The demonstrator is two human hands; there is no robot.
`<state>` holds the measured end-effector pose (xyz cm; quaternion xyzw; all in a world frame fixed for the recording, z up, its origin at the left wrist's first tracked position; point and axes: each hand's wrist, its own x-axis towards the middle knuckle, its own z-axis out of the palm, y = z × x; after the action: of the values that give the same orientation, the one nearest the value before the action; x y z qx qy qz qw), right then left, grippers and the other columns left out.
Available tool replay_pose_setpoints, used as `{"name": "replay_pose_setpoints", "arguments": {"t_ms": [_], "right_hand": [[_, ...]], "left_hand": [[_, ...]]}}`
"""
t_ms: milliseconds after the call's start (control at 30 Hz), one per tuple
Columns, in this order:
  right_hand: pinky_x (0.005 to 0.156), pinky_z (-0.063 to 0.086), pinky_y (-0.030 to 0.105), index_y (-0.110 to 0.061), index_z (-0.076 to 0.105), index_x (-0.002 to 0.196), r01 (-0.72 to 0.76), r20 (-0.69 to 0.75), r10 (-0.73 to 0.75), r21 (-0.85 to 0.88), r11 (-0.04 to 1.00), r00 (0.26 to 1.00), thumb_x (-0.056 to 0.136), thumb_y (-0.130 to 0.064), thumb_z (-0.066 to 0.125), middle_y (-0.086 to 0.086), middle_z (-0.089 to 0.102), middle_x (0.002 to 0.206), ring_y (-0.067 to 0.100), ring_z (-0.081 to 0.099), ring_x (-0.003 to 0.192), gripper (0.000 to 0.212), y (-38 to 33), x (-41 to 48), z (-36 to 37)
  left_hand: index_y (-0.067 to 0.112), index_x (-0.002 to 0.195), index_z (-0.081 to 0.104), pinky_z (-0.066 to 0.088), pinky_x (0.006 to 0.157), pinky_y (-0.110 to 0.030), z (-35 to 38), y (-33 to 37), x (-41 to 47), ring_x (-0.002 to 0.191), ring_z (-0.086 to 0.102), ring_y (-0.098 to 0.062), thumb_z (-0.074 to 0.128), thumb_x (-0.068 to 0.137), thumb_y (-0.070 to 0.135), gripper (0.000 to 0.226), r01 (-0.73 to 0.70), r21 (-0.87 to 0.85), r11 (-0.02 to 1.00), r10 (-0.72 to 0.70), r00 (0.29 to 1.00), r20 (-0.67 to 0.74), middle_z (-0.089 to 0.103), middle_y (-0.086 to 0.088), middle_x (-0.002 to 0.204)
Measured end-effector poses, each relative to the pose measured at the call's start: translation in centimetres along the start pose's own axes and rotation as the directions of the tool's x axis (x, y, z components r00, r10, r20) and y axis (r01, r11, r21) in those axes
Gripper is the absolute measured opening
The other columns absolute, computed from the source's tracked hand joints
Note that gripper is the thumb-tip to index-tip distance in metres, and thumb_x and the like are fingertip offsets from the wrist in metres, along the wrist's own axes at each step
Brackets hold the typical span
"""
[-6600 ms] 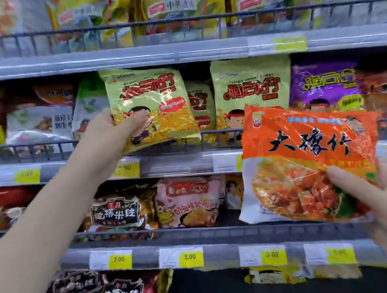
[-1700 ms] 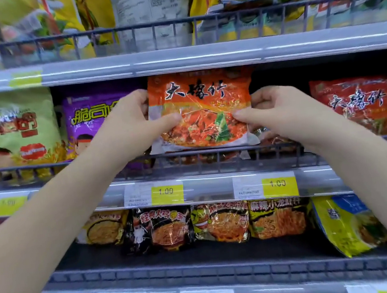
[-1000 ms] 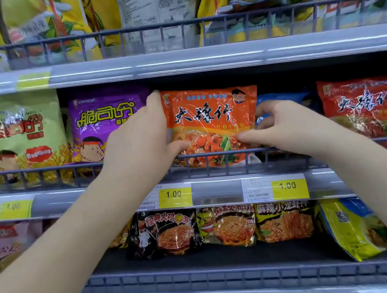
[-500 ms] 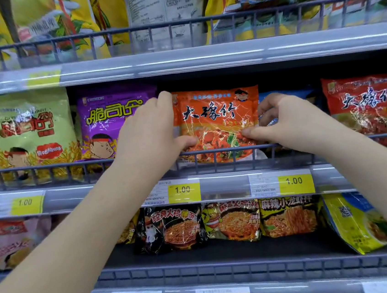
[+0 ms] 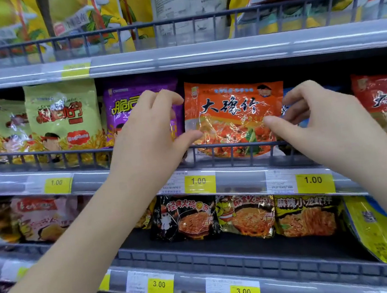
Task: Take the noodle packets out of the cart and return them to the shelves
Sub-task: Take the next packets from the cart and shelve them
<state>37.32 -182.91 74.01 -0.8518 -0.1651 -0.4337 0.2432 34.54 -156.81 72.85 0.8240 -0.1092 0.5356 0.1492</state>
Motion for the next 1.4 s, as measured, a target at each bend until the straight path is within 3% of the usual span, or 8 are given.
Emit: {"name": "replay_pose_setpoints", "arguments": {"t_ms": [133,300,467,600,833,1000,1167,1400], "right_hand": [[0.076,0.049,0.018,-0.036,0.062,0.108,0.158,-0.050,-0.151,0.409,0.899,0.987,0.086,-0.052,0.071,-0.019,0.071,0.094,-0.005,0.065,0.094,0.029,-3.1,-2.3,1.8],[0.087,0.058,0.039,-0.034,0.065,0.109,0.156,0.037,-0.352,0.849,0.505,0.935,0.088,-0.041,0.078,-0.011,0.074,0.099,0.009,0.072,0.097,0.026,-9.0,-4.5,7.7],[0.084,0.060,0.031,-0.034,0.067,0.105,-0.061,0.125,-0.487,0.987,0.146,0.864,0.077,-0.049,0.083,-0.008,0.076,0.096,0.008,0.073,0.089,0.036,-16.2,-7.3,12.8],[0.085,0.060,0.028,-0.034,0.070,0.103,-0.244,0.184,-0.624,0.970,-0.011,0.760,0.066,-0.052,0.079,-0.005,0.078,0.100,0.015,0.075,0.093,0.042,-22.1,-11.0,15.3],[0.087,0.061,0.039,-0.036,0.072,0.103,-0.421,0.223,-0.781,0.905,-0.056,0.583,0.074,-0.046,0.080,0.000,0.076,0.103,0.026,0.074,0.095,0.031,-34.8,-17.3,19.6],[0.087,0.062,0.033,-0.026,0.070,0.111,-0.482,0.267,-0.809,0.876,-0.023,0.524,0.078,-0.038,0.077,0.000,0.076,0.106,0.019,0.076,0.097,0.035,-46.0,-20.0,23.1],[0.086,0.062,0.033,-0.021,0.069,0.116,-0.536,0.325,-0.813,0.844,0.019,0.484,0.082,-0.035,0.074,0.001,0.077,0.107,0.018,0.076,0.098,0.038,-56.9,-22.6,27.6],[0.084,0.063,0.035,-0.021,0.070,0.111,-0.643,0.397,-0.799,0.766,0.018,0.452,0.078,-0.039,0.073,0.006,0.076,0.107,0.018,0.076,0.093,0.038,-67.6,-26.1,35.9]], "left_hand": [[0.024,0.121,0.061,0.041,0.079,-0.011,-2.2,0.2,-3.7,0.091,0.057,-0.002,0.075,0.086,0.046,0.043,0.031,-0.108,0.994,-0.036,0.998,-0.046,0.057,0.008,0.105],[0.030,0.120,0.062,0.052,0.086,-0.026,-6.8,-0.9,-8.9,0.110,0.063,-0.008,0.077,0.089,0.039,0.035,0.228,-0.184,0.956,-0.232,0.973,0.001,0.065,0.012,0.113],[0.031,0.115,0.065,0.054,0.084,-0.025,-13.7,-3.1,-14.4,0.108,0.067,-0.010,0.081,0.086,0.036,0.033,0.459,-0.215,0.862,-0.472,0.881,-0.013,0.069,0.007,0.110],[0.029,0.116,0.066,0.056,0.086,-0.028,-19.1,-4.8,-19.0,0.109,0.069,-0.011,0.082,0.084,0.038,0.037,0.554,-0.148,0.819,-0.569,0.818,-0.087,0.072,0.005,0.110],[0.023,0.117,0.066,0.060,0.092,-0.050,-28.3,-10.6,-26.0,0.108,0.071,-0.017,0.080,0.083,0.038,0.039,0.675,-0.116,0.729,-0.682,0.701,-0.209,0.073,-0.001,0.114],[0.026,0.119,0.066,0.058,0.083,-0.020,-36.2,-17.2,-29.9,0.107,0.070,-0.008,0.079,0.079,0.041,0.045,0.748,-0.083,0.659,-0.745,0.633,-0.209,0.073,0.004,0.114],[0.025,0.116,0.067,0.054,0.083,-0.015,-43.9,-25.0,-33.3,0.102,0.072,-0.006,0.076,0.078,0.036,0.040,0.792,-0.113,0.601,-0.791,0.568,-0.224,0.075,0.004,0.112],[0.021,0.117,0.068,0.058,0.097,-0.041,-49.6,-36.1,-38.0,0.103,0.072,-0.013,0.075,0.080,0.033,0.040,0.845,-0.152,0.512,-0.838,0.452,-0.306,0.075,0.000,0.113]]}}
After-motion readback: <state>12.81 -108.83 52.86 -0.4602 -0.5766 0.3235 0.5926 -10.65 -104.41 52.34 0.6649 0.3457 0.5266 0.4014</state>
